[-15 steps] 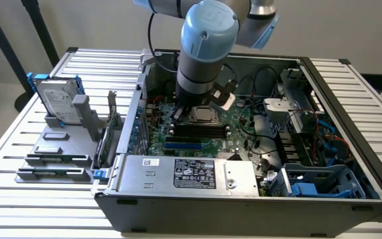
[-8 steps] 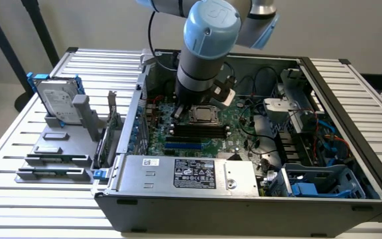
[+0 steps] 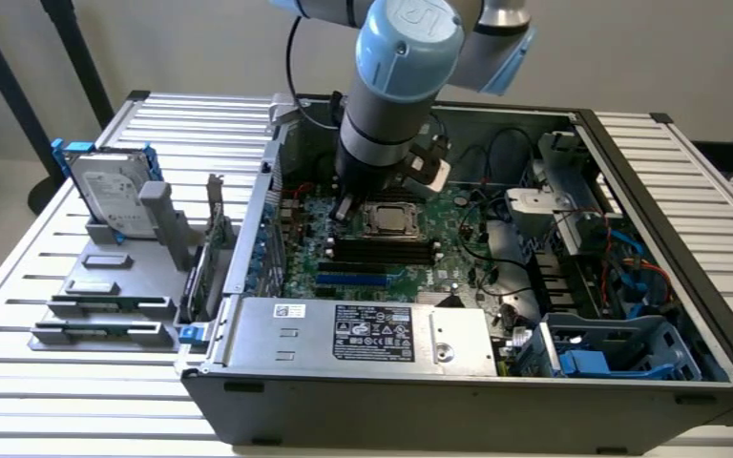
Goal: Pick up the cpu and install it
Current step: 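Install the first cpu locking lever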
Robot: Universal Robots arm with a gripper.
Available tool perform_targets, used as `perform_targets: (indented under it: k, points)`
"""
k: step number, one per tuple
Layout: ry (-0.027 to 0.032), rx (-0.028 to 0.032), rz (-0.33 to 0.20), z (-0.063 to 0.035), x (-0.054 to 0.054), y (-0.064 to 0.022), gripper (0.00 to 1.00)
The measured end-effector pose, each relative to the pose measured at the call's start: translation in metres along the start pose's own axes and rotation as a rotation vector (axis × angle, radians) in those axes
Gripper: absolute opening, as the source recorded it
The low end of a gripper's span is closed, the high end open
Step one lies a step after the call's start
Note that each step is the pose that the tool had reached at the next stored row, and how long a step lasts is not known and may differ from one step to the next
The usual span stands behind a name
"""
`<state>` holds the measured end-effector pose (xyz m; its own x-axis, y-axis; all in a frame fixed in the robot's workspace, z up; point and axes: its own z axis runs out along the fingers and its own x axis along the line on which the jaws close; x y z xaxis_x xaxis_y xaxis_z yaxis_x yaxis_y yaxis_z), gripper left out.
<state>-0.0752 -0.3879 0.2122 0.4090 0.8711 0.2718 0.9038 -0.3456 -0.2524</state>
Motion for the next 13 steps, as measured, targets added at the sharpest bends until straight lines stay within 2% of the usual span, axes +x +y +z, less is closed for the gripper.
perform_targets:
  k: [3,6,9,11,13]
  points:
    - [-0.0025,-0.0046,-0.016,0.0018,0.0047,-0.0019,0.11]
    - [-0.0032,-0.018,-0.036,0.003,0.0079,-0.0031,0.11]
    - [-0.006,-0.0268,-0.06,0.0031,0.0091,-0.0037,0.11]
    - [-0.0092,-0.0289,-0.078,0.0029,0.0097,-0.0039,0.11]
    - [-0.0135,-0.0277,-0.098,0.0023,0.01,-0.0042,0.11]
